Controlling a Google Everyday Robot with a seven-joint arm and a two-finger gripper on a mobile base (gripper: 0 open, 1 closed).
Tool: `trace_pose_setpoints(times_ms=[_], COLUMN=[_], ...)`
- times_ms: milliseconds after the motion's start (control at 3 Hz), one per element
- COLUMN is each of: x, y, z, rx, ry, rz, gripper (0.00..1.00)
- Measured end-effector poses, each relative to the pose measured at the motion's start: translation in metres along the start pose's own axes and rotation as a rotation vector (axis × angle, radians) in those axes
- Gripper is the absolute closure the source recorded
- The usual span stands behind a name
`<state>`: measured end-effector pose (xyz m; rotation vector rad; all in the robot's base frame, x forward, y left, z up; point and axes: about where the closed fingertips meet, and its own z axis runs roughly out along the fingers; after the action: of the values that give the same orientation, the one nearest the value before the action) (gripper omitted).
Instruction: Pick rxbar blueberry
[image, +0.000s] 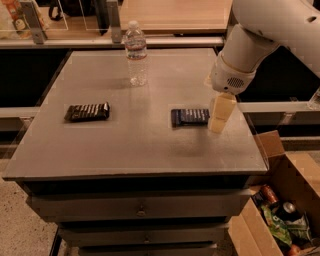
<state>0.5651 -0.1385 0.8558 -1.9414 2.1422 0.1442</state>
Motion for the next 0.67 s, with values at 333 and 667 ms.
trace_pose_setpoints(times_ms=[333, 667], x=[0.001, 0.003], y=[-0.003, -0.006], z=[0.015, 0.028], rx=[-0.020, -0.035], ry=[-0.026, -0.040], rz=[-0.004, -0.001], gripper=[0.00, 0.00])
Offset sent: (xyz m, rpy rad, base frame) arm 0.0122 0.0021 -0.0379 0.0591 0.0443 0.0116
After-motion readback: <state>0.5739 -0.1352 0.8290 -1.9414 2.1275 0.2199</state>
